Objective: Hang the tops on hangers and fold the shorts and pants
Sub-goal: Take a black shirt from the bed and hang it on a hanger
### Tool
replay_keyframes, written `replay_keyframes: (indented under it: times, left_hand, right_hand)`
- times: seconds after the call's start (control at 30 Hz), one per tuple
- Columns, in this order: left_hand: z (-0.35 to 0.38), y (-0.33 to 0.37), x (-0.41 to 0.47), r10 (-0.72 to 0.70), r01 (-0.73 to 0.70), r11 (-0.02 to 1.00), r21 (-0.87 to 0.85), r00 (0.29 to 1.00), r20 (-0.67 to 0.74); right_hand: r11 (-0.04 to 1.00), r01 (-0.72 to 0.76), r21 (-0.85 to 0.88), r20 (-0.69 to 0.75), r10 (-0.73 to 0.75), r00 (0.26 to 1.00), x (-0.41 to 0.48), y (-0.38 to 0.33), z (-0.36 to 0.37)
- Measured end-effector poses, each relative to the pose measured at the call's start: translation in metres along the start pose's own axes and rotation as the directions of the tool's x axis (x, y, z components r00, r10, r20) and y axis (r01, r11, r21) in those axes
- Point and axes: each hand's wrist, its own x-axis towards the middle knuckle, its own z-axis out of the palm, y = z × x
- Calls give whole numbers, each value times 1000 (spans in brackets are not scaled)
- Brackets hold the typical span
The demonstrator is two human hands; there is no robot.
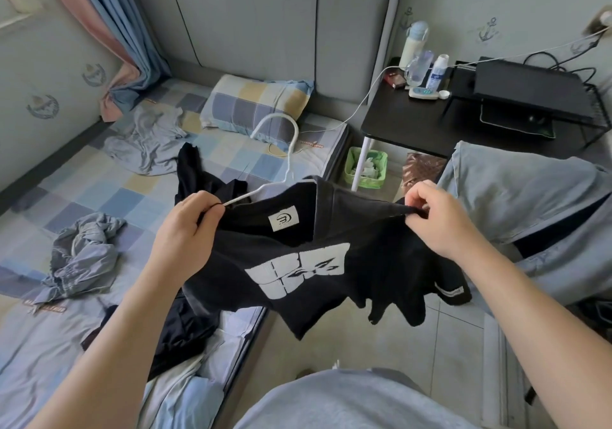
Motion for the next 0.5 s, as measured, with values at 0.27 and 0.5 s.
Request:
replay_keyframes:
  times: [0.27,0.5]
  left_hand:
    - [5,11,9,-5,13,976,-217,999,39]
    - [20,25,17,71,-30,967,-251,985,156]
  right_hand:
    - [999,37,-21,-49,-38,998,-6,-8,-10]
    - [991,131,1,-31,-131,991,-9,-24,-16]
